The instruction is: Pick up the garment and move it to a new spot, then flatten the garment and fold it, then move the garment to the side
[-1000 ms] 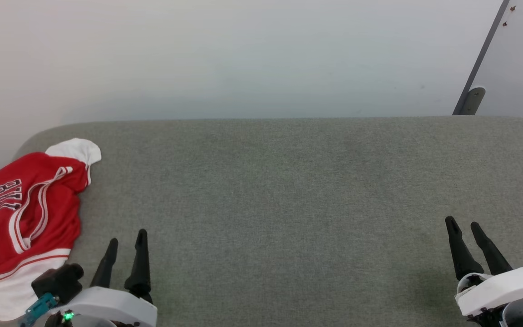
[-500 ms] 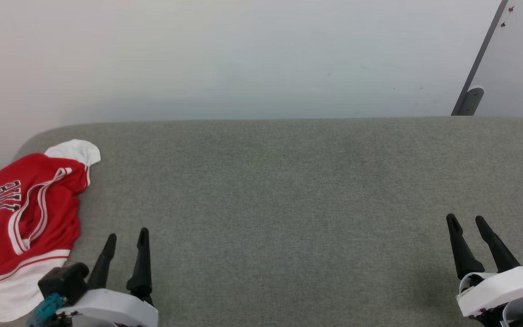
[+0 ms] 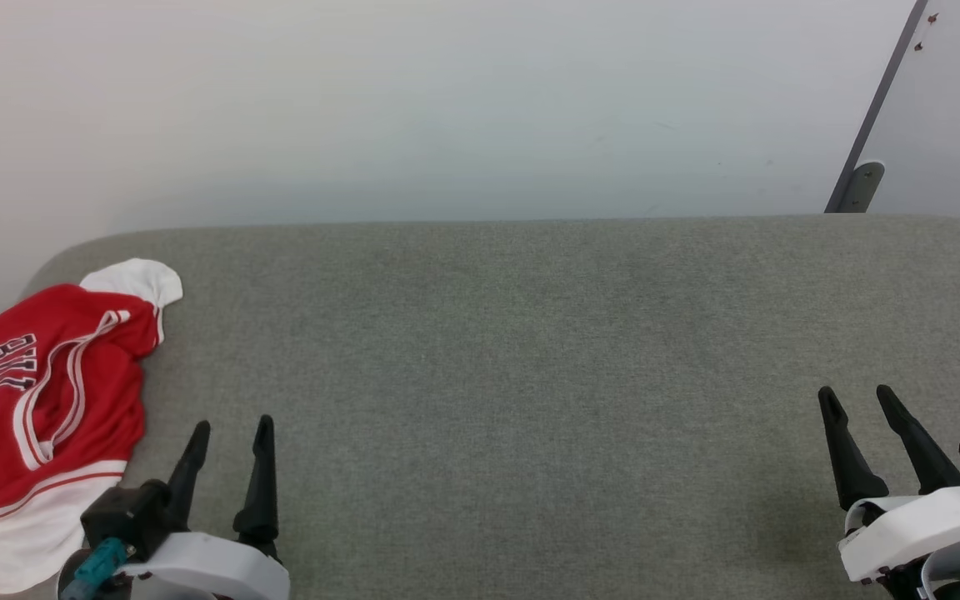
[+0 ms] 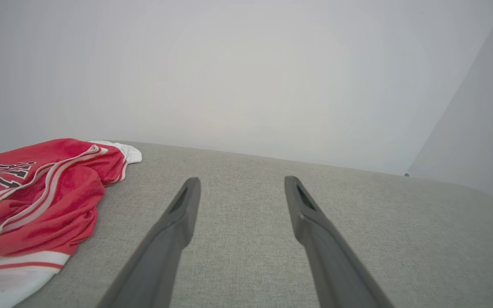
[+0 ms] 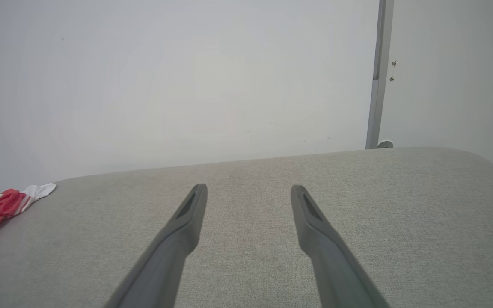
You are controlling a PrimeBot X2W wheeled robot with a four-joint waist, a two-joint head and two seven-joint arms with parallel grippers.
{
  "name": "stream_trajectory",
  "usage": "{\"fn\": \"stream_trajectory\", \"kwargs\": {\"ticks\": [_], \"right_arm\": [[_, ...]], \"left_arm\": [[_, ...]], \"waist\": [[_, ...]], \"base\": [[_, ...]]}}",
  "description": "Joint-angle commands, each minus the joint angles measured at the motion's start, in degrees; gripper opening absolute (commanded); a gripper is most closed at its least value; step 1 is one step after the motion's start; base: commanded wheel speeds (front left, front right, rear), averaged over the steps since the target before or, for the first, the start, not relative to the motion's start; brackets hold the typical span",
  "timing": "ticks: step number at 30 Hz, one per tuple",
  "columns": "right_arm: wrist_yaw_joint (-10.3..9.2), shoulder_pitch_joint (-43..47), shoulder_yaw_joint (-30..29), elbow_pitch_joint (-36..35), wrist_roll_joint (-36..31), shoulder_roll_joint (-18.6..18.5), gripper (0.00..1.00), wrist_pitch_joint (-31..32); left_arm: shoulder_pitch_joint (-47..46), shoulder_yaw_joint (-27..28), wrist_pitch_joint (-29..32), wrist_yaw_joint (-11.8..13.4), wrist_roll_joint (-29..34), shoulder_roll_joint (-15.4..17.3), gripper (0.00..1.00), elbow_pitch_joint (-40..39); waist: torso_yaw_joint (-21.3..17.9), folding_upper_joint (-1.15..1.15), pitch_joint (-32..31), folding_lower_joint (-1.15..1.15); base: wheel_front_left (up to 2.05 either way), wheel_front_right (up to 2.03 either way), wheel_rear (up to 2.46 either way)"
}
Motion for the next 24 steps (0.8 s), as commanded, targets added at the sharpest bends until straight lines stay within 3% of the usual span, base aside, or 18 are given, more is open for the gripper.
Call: {"fn": "stream_trajectory", "kwargs": {"ticks": [1,24], "right_arm": [[-0.05,-0.5,0.2,-0.5,-1.5,-0.5,1.00,-0.5],[-0.06,-0.8,0.2,-0.9,-9.4,-1.3,1.00,-2.2]], "left_arm": [[-0.7,0.2,-0.6,-0.3,1.8,0.2,1.00,-0.1],[-0.7,0.8,-2.8,-1.5,9.9,0.3,1.00,0.4]], "waist": [[0.0,0.00,0.0,0.00],[-0.3,0.00,-0.6,0.00]], "base": [[0.00,0.00,0.00],[0.00,0.00,0.00]]}}
